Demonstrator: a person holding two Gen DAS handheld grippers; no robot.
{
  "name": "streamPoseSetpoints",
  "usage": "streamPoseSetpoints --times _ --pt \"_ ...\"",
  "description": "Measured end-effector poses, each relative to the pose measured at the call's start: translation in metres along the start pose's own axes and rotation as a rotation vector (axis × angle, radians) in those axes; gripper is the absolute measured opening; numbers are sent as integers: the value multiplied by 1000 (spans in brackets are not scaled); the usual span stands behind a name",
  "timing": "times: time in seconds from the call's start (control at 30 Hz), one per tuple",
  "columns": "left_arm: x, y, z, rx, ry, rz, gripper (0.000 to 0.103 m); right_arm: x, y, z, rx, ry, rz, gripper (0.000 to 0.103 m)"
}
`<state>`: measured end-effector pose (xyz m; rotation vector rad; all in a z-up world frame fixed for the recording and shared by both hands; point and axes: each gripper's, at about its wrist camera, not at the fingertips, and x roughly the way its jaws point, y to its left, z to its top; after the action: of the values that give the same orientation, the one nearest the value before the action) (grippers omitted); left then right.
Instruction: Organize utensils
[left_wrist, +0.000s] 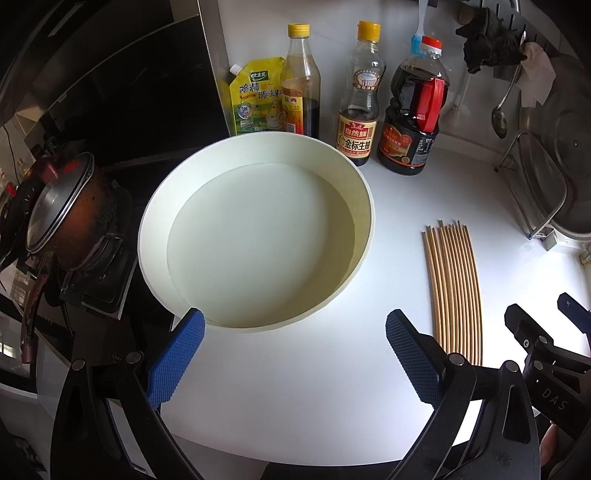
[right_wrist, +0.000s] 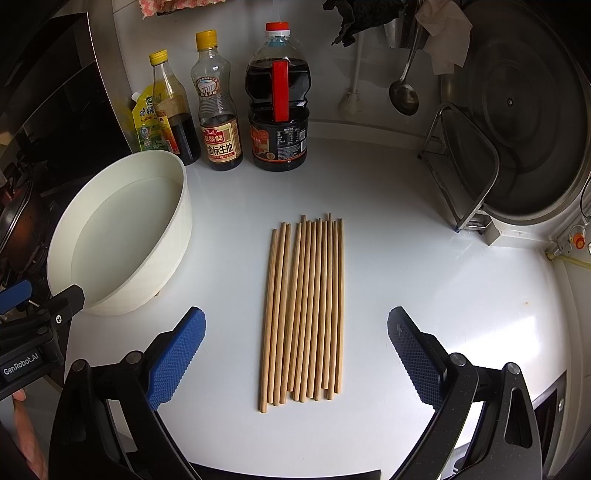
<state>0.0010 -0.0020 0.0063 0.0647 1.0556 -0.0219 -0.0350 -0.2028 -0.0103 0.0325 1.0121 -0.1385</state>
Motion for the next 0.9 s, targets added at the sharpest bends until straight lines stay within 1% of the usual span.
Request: streamPoseSetpoints --times 0.9 --pt "1 -1 5 4 -5 2 97 0 -1 2 -4 -4 0 94"
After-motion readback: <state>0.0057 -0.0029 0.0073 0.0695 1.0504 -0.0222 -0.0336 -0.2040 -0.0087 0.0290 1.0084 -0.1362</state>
